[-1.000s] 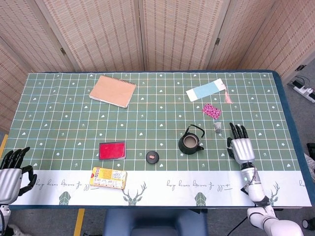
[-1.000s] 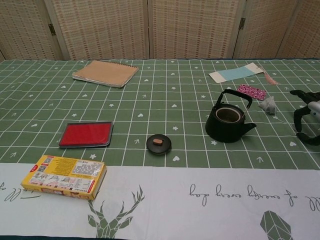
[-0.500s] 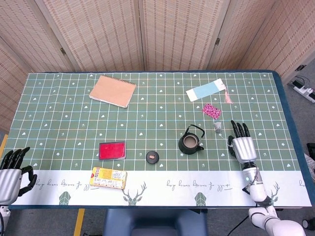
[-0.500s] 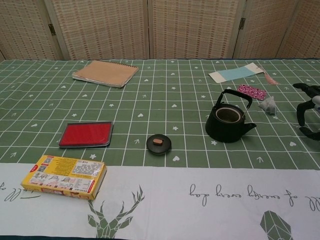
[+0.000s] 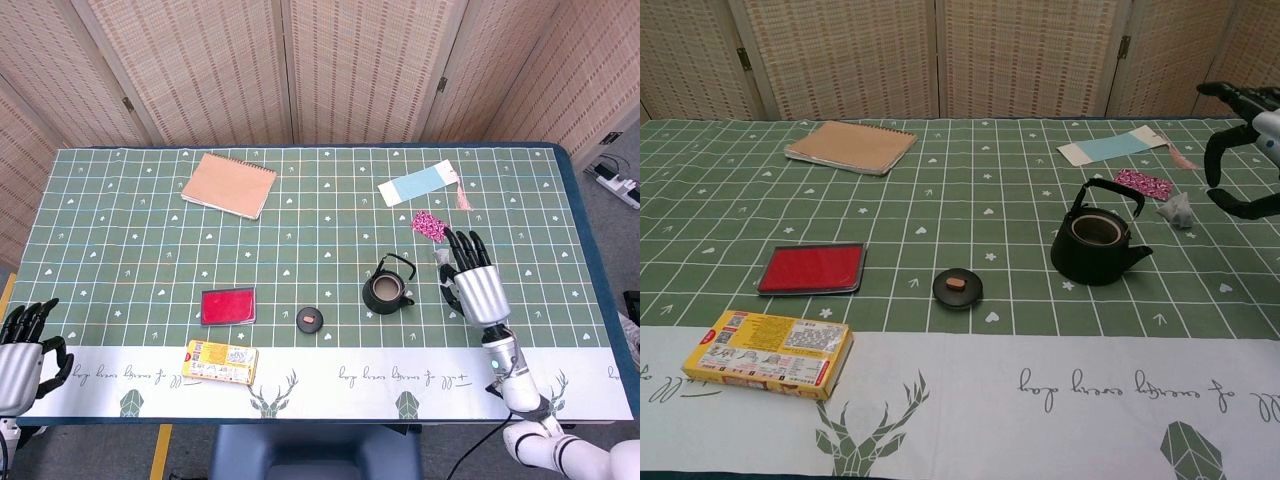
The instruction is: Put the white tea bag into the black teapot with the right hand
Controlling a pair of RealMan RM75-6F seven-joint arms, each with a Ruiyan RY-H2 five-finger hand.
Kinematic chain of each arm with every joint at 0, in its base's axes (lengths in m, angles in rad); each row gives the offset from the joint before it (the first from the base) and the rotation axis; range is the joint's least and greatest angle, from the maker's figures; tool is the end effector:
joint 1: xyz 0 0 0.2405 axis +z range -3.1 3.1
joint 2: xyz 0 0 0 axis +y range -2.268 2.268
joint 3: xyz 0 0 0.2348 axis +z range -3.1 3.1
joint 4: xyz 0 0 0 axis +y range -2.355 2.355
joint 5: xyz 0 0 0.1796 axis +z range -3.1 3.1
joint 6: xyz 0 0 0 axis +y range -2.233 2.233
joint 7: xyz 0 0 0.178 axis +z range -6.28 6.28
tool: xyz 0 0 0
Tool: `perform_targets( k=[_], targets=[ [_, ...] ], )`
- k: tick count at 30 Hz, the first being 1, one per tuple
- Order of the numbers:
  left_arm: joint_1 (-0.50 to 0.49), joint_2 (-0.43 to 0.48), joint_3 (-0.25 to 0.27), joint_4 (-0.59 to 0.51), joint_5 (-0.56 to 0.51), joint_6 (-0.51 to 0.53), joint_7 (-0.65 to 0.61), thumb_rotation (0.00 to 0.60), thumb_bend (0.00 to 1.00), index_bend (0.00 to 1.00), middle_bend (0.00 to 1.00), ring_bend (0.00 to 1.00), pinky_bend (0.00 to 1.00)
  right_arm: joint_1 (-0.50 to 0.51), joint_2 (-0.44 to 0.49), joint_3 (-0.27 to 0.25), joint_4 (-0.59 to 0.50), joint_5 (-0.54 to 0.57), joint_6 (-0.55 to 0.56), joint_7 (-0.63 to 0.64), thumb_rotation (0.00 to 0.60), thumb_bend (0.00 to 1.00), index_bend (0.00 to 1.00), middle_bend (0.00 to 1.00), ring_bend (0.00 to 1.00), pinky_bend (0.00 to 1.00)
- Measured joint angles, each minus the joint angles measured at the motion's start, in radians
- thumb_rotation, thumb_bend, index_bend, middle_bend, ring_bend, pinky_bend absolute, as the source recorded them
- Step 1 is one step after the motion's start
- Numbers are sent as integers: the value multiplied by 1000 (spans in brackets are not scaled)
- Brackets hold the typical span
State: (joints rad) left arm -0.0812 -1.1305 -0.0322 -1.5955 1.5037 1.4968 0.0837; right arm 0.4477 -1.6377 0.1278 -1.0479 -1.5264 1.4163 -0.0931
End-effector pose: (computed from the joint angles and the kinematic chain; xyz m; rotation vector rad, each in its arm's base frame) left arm -0.2828 0.2069 0.1743 -1.4161 -0.8401 -0.8356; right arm -0.2160 -0.3219 0.0662 1.5654 -0.5724 1.0592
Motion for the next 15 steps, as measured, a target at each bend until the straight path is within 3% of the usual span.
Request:
perform_targets(
  k=[6, 10, 15],
  targets=[
    [2, 5, -1, -3, 1, 3, -17, 600, 391, 0, 51, 39, 51, 7, 154, 24, -334, -2, 6, -203, 600, 432, 680, 1, 0, 0],
    [3, 11, -3, -3, -2, 5, -33, 600, 391, 0, 52, 39, 51, 16, 228, 46, -469, 0, 1, -311, 600, 433, 680, 1, 0, 0],
    [6, 18, -5, -4, -5, 7, -49, 600, 391, 0, 51, 39, 51, 36, 255, 81, -571, 5, -8, -381, 600, 432, 680, 1, 0, 0]
  ],
)
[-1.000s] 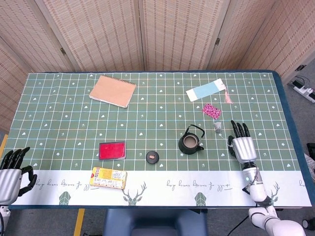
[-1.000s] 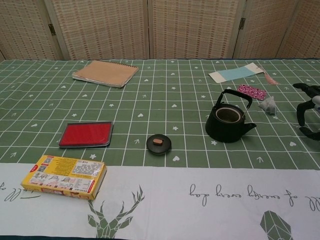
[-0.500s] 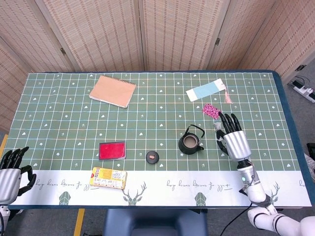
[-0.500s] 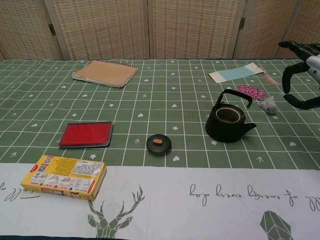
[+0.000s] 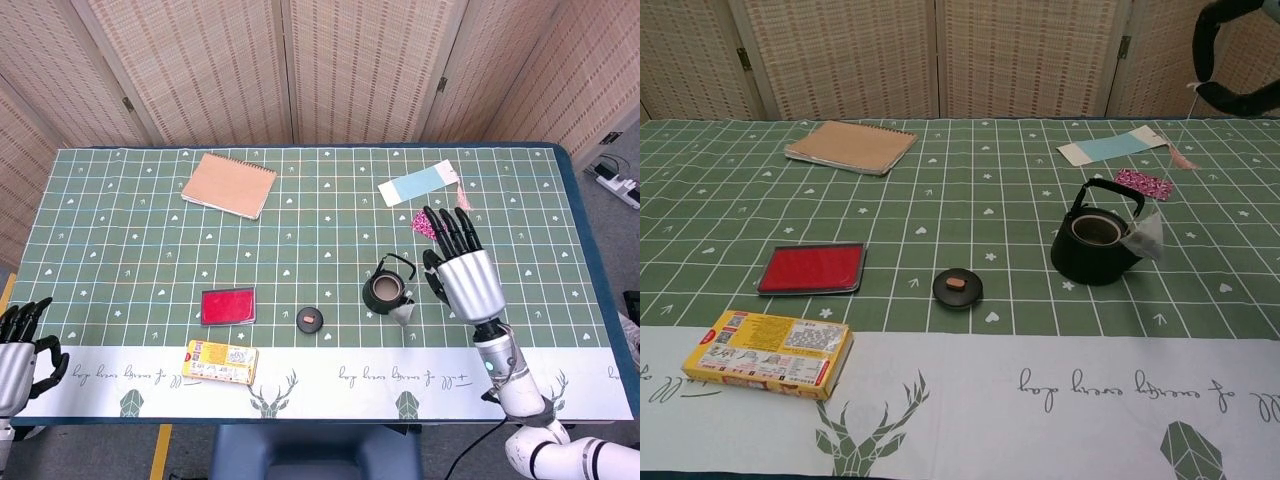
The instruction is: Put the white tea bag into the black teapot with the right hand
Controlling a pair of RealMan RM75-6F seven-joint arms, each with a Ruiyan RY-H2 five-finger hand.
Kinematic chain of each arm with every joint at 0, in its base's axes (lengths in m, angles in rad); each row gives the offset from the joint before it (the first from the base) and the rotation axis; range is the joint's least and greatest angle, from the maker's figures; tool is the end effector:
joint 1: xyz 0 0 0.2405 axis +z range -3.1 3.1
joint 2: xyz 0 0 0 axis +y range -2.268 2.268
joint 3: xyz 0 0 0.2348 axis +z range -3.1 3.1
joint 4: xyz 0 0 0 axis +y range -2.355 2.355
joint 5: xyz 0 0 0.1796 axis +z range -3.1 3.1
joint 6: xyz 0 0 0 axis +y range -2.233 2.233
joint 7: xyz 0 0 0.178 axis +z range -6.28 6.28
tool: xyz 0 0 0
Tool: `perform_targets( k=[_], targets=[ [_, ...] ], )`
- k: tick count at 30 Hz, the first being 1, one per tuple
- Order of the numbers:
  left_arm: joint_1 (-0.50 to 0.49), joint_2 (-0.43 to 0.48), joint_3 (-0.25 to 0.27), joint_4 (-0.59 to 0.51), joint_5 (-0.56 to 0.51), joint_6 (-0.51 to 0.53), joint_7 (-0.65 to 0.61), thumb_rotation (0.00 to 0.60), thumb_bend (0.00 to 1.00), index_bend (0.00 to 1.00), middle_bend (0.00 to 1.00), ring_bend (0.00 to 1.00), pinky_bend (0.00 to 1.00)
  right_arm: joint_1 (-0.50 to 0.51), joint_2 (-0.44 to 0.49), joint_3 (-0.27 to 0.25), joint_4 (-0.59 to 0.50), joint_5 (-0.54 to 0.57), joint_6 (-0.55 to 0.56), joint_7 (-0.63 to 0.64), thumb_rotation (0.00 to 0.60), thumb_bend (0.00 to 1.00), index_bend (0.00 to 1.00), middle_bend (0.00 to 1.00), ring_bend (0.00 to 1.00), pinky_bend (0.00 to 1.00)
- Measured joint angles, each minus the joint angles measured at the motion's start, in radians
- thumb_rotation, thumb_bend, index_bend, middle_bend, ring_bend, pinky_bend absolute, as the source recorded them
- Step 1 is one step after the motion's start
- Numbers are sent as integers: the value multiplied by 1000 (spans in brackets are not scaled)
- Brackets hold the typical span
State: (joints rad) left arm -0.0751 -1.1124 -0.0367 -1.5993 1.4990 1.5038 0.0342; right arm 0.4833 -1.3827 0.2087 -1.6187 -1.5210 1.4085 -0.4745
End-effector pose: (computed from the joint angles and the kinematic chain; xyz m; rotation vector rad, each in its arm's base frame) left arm -0.2844 0.2060 0.1816 -1.3900 -0.8640 -0.8630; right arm -0.1311 -0.3114 0.1195 1.5765 -0.4147 1.1157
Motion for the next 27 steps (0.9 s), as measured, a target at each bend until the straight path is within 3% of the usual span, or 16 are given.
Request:
perform_targets(
  k=[9, 27],
  targets=[
    [3, 15, -2, 2, -2, 1, -39, 600, 391, 0, 51, 39, 52, 43, -7, 44, -56, 53, -45, -77, 600, 433, 680, 4, 0, 0],
    [6, 24, 0, 2, 3, 1, -60, 600, 391, 0, 52, 41, 28, 94, -89, 54, 60, 123, -101, -66, 600, 432, 683, 9, 0, 0]
  ],
)
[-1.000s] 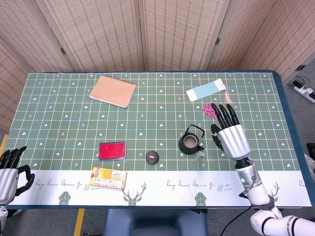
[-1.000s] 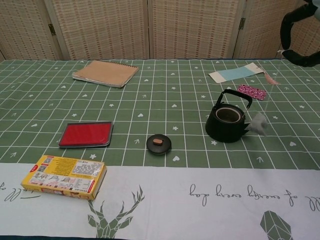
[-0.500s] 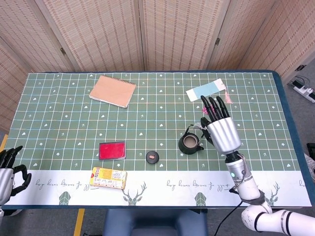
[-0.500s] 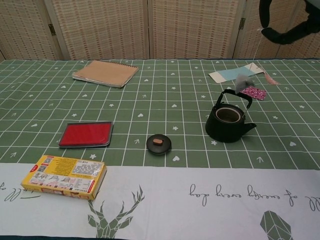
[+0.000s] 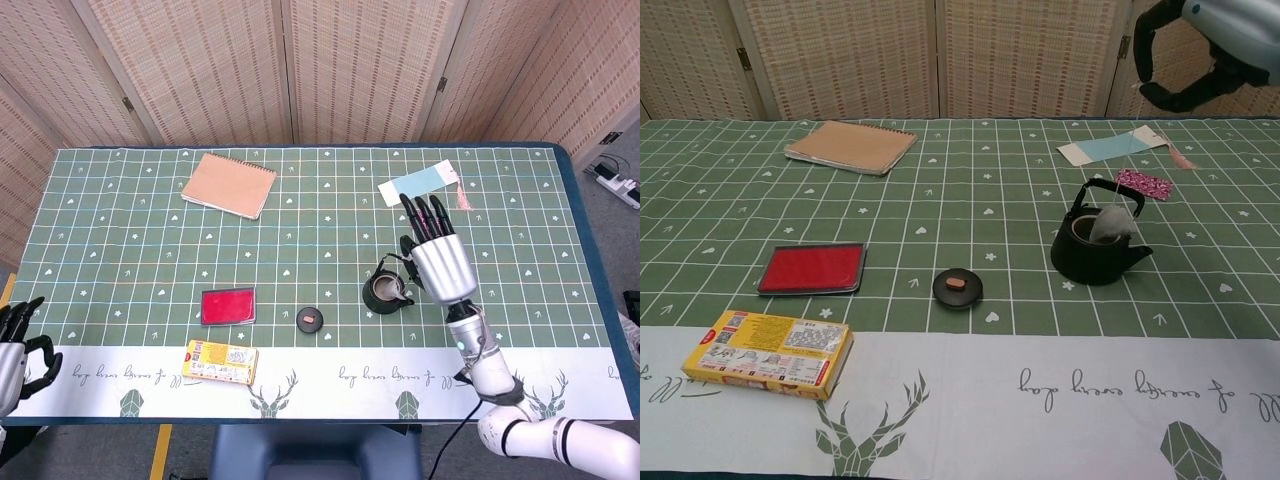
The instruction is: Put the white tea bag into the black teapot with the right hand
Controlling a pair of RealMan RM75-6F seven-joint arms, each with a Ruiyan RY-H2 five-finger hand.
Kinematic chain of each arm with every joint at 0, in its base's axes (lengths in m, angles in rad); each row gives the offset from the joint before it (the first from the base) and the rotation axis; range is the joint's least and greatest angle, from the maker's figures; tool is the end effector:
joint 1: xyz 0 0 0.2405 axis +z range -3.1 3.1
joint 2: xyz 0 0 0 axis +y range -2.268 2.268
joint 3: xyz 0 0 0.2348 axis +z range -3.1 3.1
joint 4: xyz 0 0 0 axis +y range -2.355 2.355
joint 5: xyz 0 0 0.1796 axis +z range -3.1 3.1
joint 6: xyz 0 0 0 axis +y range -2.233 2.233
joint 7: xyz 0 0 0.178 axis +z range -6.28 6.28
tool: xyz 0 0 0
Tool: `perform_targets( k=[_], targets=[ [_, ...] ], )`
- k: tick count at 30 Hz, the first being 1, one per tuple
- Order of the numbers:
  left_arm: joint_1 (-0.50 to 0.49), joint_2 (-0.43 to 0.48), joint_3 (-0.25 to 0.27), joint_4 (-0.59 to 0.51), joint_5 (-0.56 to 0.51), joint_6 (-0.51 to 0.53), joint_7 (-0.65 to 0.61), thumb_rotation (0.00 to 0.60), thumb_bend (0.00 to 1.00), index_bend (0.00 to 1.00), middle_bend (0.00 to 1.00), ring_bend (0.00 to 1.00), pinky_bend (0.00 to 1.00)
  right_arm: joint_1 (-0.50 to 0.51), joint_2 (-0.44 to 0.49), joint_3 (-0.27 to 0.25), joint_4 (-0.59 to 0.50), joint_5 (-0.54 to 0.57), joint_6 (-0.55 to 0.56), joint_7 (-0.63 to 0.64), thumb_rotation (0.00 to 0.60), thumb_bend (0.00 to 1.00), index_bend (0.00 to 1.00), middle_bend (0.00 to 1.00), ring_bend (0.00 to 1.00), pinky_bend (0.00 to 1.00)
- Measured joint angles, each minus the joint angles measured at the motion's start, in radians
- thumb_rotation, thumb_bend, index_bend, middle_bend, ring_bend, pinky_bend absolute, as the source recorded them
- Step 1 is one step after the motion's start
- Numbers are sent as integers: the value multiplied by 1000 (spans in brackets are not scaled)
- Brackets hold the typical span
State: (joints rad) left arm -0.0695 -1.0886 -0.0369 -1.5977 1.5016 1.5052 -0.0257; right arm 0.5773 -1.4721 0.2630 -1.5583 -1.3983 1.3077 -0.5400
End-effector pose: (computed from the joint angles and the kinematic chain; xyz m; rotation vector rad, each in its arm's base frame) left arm -0.2866 0.2045 0.1889 -1.3753 -0.8904 -0.8881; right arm -0.1159 -0.3405 0.0939 1.5966 -0.4575 1.0693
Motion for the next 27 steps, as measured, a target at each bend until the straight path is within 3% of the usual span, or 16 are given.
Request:
perform_targets(
  k=[22, 27],
  targets=[
    [10, 28, -1, 0, 14, 23, -60, 600, 391, 0, 55, 40, 0, 73, -59, 26, 43, 78, -56, -91, 600, 432, 683, 9, 0, 0],
    [18, 32, -1, -3, 21, 43, -64, 600, 391, 0, 55, 40, 0, 76, -78, -8, 59, 81, -68, -109, 600, 432, 683, 9, 0, 0]
  ],
)
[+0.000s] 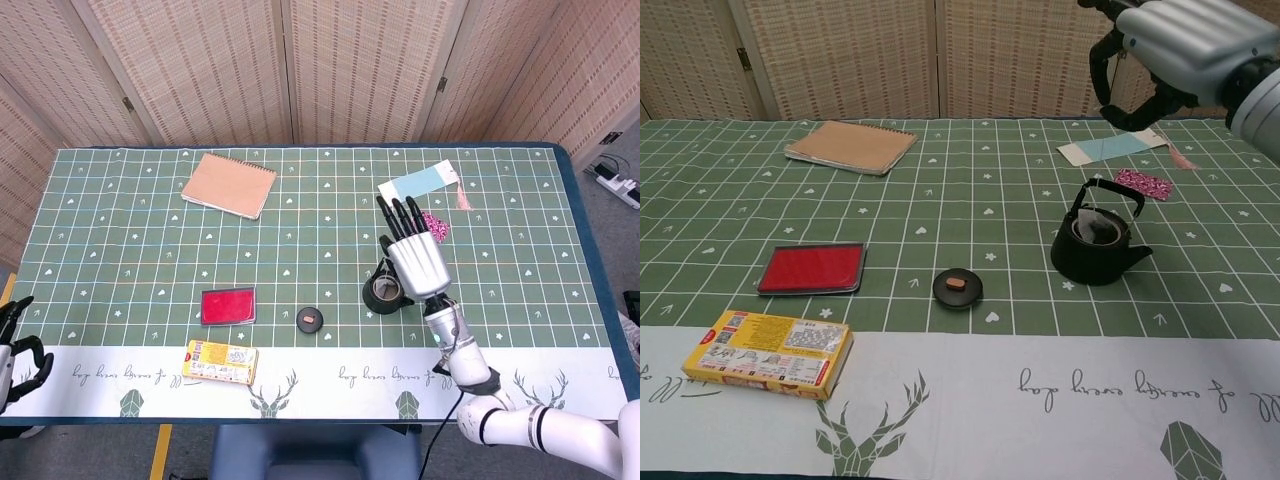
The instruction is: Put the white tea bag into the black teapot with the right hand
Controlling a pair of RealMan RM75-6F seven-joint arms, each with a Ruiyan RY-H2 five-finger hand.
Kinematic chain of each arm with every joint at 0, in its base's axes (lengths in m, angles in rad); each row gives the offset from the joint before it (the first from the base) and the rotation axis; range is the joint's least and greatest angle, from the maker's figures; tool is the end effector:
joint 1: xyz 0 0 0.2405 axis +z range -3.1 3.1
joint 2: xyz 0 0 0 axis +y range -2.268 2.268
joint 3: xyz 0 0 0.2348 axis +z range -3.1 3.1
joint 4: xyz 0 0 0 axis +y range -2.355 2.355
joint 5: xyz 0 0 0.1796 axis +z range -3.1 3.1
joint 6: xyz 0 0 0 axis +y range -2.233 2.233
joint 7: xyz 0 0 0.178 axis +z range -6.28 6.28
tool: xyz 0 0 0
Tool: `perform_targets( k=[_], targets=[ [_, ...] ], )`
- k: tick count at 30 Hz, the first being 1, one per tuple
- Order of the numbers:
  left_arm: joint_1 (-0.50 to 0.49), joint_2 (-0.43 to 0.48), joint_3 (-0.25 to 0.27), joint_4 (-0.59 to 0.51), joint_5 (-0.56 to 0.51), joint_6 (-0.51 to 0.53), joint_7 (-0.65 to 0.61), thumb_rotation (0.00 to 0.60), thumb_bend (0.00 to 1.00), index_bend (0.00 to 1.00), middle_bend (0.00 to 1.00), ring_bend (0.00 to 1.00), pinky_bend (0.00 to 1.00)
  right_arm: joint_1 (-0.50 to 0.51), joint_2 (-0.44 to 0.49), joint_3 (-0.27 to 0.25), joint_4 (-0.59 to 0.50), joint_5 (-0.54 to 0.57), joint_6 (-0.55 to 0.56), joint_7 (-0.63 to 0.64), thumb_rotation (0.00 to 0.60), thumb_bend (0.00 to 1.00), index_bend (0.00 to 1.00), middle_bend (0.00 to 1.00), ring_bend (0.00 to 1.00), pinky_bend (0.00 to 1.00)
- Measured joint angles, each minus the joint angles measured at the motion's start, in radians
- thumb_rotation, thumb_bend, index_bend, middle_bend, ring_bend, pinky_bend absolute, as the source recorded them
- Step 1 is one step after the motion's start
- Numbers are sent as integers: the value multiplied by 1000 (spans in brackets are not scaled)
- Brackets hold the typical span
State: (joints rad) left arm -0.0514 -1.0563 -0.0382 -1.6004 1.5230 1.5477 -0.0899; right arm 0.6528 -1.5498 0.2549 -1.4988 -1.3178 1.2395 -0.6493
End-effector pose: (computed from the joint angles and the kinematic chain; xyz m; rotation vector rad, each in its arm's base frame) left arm -0.2843 0.1995 0.2035 -1.3495 -0.8849 -0.9402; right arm -0.1049 -0.3530 0.0615 1.6698 -0.4339 0.9726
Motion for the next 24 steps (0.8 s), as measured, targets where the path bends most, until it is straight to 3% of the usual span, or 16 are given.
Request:
perform_targets(
  k=[9, 22, 24],
  targets=[
    [2, -2, -3, -1, -4, 0, 13, 600, 390, 0, 55, 40, 0, -66, -4, -117, 88, -51, 11, 85, 600, 432, 683, 9, 0, 0],
    [1, -11, -5, -6, -11, -5, 42, 600, 391, 0, 55, 40, 0, -148, -5, -236, 154, -183, 63, 192, 600, 432, 683, 9, 0, 0],
    [1, -12, -5, -6, -13, -6, 45, 600, 391, 0, 55, 40, 0, -160, -6, -249, 165, -194, 67, 194, 600, 433, 629, 5, 0, 0]
  ],
)
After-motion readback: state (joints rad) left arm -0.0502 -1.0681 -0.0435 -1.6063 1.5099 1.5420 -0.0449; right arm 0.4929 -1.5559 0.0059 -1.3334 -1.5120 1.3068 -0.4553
